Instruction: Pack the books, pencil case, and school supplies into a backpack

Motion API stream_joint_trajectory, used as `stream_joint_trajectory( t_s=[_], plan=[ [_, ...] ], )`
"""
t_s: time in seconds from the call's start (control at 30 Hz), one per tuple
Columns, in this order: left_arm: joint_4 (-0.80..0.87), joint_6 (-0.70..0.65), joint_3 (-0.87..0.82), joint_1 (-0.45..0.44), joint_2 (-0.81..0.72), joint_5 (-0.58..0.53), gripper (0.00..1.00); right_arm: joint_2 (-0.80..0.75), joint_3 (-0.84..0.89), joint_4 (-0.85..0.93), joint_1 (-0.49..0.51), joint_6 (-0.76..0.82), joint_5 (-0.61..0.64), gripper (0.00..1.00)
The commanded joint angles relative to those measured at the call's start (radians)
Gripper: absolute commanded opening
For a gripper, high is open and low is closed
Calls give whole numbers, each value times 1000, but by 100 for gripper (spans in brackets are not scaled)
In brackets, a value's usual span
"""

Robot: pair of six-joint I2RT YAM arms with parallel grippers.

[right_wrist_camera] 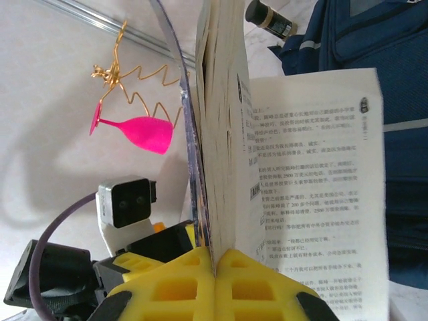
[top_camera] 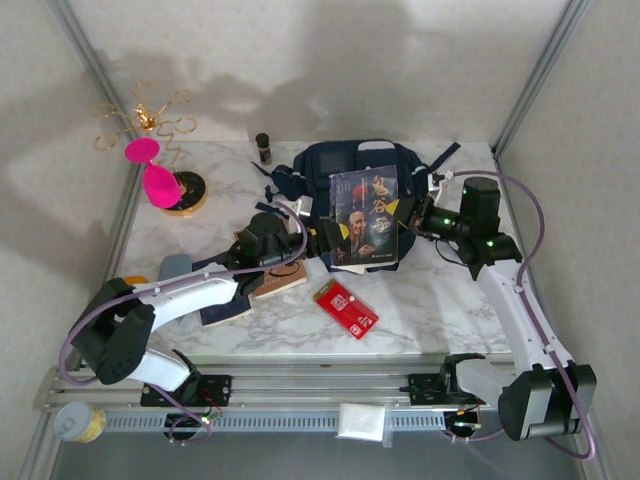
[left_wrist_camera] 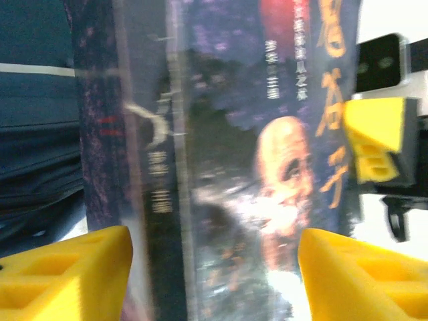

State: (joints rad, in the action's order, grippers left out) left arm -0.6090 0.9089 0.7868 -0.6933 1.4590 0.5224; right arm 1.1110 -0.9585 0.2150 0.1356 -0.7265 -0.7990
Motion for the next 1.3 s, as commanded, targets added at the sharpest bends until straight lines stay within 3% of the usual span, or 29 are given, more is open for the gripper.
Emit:
stream_joint_trajectory(
  t_s=[0.0, 0.27, 0.4, 0.5, 0.63, 0.77, 0.8, 0.97, 1.13, 1.2, 1.27],
  plan=[
    [-157, 78, 13, -10, 28, 41, 59, 1, 45, -146, 2, -70, -86, 0],
    [-247, 132, 25, -37, 58, 57, 35, 28, 76, -101, 0, -16, -51, 0],
    [-255, 141, 28, -53, 54, 50, 13, 46, 77, -71, -7, 27, -44, 3],
    [-256, 151, 16, -54, 31, 25, 1, 46, 65, -44, -11, 59, -24, 24],
    [-234, 149, 29, -52, 5, 1, 0, 12, 83, 41, -57, 108, 19, 57],
    [-327, 224, 25, -63, 3, -4, 0, -54, 177, -28, -117, 24, -111, 94],
    [-340, 233, 29, -69, 5, -4, 0, -70, 192, -47, -117, 5, -135, 99],
    [-369, 251, 70, -91, 30, -33, 0, -131, 285, -204, -108, -123, -251, 99],
    [-396, 270, 95, -109, 74, -55, 0, -168, 352, -472, -82, -321, -344, 99],
    [-314, 227, 101, -107, 71, -84, 0, -185, 334, -466, -83, -324, -345, 98],
    [-215, 163, 110, -108, 58, -119, 0, -198, 294, -369, -82, -252, -314, 92]
  ],
)
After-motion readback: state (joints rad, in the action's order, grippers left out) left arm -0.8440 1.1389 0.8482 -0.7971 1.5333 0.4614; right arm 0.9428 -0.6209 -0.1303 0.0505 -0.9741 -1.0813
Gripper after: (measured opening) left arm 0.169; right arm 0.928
